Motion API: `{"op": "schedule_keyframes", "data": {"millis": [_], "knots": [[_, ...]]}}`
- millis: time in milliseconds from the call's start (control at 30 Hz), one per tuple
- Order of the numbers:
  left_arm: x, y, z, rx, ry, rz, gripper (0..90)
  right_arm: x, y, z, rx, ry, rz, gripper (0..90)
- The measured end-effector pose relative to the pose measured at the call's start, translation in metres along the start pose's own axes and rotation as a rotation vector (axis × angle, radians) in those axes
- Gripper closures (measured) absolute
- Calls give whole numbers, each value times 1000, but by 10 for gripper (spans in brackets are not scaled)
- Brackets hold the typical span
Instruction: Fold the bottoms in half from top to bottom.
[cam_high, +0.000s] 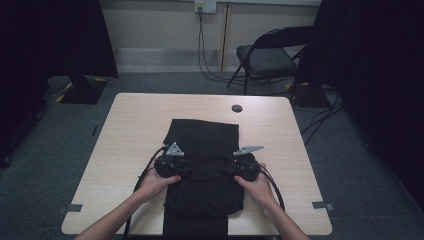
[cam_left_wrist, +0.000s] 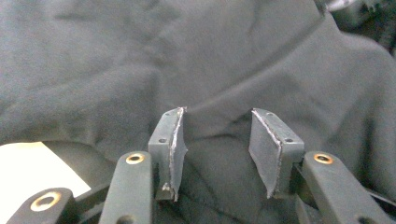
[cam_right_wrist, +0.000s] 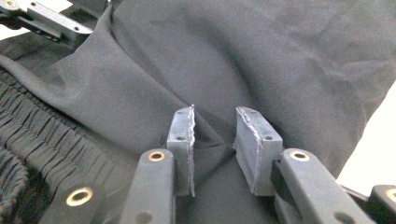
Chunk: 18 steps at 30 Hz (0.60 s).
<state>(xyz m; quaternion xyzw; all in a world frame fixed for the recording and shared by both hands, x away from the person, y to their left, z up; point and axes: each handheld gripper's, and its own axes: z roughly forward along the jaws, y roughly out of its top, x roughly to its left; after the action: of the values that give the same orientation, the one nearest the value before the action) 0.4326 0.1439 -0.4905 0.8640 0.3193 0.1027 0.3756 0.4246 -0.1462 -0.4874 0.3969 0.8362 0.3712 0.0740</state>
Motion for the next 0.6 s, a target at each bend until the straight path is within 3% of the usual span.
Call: {"op": "schedule_keyframes", "data": {"millis": [100,200,233,333,400,500,567,600], "knots": [[9,9,7,1,24,-34,554,-14,13,10,-9,-32,17,704],[28,19,23,-48,89,-39,555,-26,27,21,-23,-88,31,708],[32,20,27,-71,91,-63,555,-30,32,25,-26,-108,35,706],[40,23,28,-83,64,-117,546,-34,44,30,0,-132,53,588],[39,22,25,-72,57,-115,524,-32,45,28,15,-139,46,570],[36,20,20,-72,34,-96,495,-31,40,20,-9,-126,41,553],[28,19,9,-58,29,-50,467,-35,32,2,-64,-114,61,524],[24,19,5,-54,22,-37,456,-37,29,-3,-65,-127,60,529]]}}
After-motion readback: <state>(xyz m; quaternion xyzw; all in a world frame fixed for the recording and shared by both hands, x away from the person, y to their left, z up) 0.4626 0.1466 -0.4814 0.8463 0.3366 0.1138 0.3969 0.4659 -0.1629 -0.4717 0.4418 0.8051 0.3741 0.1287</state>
